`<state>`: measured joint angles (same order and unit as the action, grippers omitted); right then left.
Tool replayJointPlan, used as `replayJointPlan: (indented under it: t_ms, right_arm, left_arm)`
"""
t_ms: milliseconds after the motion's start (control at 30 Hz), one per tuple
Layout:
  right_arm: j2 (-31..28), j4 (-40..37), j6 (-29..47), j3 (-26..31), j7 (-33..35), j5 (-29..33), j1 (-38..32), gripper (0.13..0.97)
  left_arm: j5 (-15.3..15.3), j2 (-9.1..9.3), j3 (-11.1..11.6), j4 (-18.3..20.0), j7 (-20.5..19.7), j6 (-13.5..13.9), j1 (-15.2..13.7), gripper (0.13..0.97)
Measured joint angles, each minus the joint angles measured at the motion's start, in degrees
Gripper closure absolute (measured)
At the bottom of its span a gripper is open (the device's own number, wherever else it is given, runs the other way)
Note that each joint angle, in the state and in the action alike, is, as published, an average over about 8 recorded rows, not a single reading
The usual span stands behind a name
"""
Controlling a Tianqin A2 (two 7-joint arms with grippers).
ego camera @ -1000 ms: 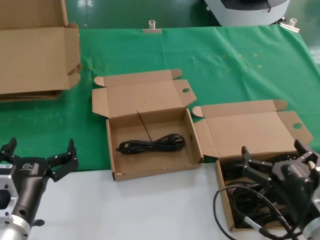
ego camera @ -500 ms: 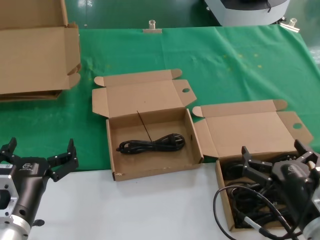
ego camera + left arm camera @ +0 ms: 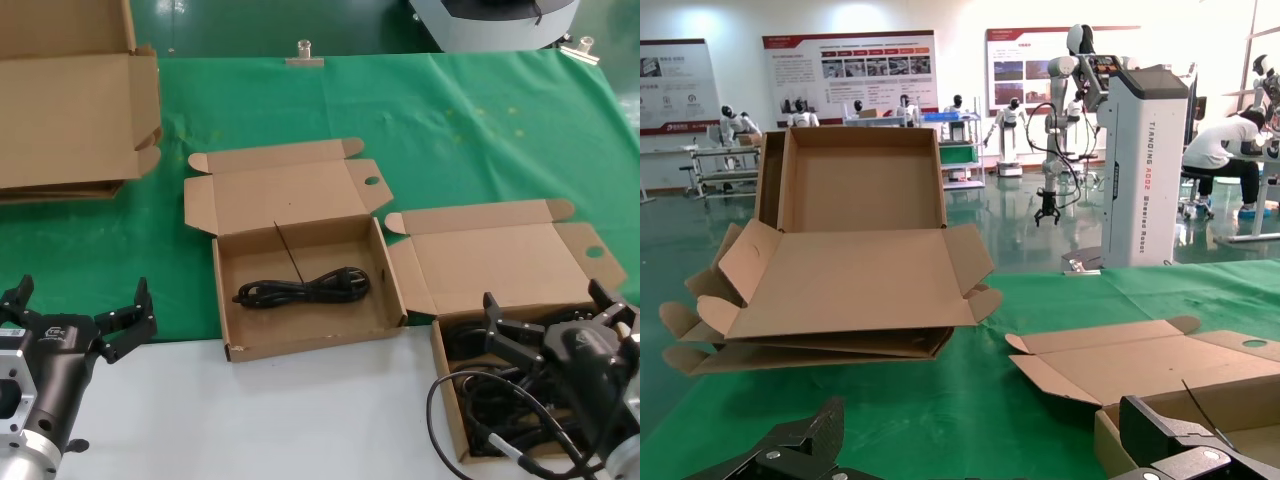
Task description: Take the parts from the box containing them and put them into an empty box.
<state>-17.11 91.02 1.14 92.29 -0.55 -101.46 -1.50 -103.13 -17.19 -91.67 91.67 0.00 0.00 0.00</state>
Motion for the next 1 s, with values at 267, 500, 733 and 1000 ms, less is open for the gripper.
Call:
replayJointPlan:
  t_ms: [267,500,733,1000]
  right_arm:
    - [0.0,0.0,0.0,0.0,0.0,0.0,0.0,0.129]
    - [0.0,0.0,0.0,0.0,0.0,0.0,0.0,0.129]
    - [0.0,0.0,0.0,0.0,0.0,0.0,0.0,0.129]
    - [0.0,0.0,0.0,0.0,0.0,0.0,0.0,0.129]
  left_arm:
    - [0.0,0.00,0.0,0.0,0.0,0.0,0.0,0.132]
    - [0.0,0.00,0.0,0.0,0.0,0.0,0.0,0.132]
    - [0.0,0.00,0.0,0.0,0.0,0.0,0.0,0.132]
    - [0.0,0.00,0.0,0.0,0.0,0.0,0.0,0.132]
